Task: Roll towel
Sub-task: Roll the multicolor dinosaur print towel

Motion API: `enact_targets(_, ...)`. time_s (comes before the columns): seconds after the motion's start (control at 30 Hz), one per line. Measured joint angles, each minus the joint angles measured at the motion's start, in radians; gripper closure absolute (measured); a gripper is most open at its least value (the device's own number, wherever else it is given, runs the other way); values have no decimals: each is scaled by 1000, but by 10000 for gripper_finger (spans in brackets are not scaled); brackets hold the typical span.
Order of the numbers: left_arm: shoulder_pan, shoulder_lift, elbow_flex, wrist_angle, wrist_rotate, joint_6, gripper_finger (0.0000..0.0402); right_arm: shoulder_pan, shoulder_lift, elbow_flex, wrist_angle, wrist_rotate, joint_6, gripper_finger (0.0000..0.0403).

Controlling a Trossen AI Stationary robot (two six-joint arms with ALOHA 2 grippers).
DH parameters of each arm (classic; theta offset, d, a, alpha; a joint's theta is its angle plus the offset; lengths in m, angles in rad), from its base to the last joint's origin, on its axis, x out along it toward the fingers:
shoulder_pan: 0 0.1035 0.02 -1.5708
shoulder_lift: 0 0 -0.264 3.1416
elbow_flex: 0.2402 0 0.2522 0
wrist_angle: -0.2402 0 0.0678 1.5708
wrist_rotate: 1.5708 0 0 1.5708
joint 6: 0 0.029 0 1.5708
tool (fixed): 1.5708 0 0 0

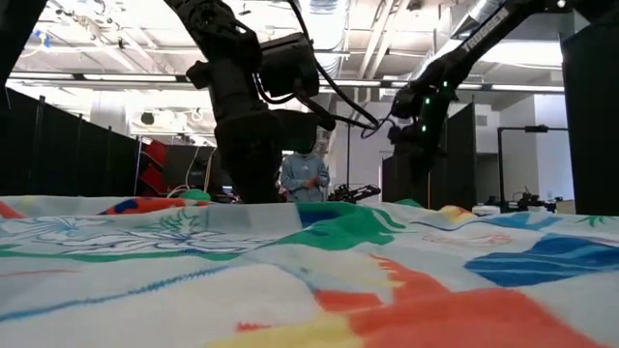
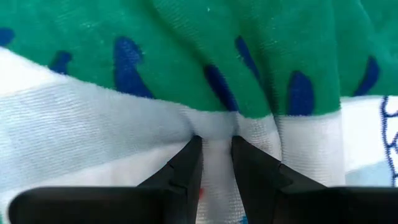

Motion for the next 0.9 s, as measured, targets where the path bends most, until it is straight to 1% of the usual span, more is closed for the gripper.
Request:
enact_targets(0.1, -3, -4, -2, 1, -9, -4, 325, 6, -8, 0, -45, -52, -3, 403)
enact_targets(0.27, -11, -5, -2, 1, -20, -13, 325, 33, 4, -40, -22, -61, 9, 403)
enact_targets(0.33, -16, -5, -2, 1, -20, -21, 325, 48, 5, -68, 30, -74, 9, 403)
enact_targets(0.5, -32, -5, -2, -7, -25, -27, 325, 58, 7, -127, 258, -75, 27, 403)
enact_targets(0.63, -38, -6, -2, -25, -20, -44, 325, 34, 7, -134, 298, -72, 47, 403)
enact_targets(0.67, -38, -7, -2, -28, -17, -47, 325, 29, 6, -130, 279, -72, 49, 403)
enact_targets(0.73, -38, -7, -2, -29, -15, -58, 325, 22, 1, -119, 180, -94, 59, 403)
enact_targets(0.9, -52, -7, -2, -26, -16, -75, 325, 55, -3, -134, -20, -216, 69, 403)
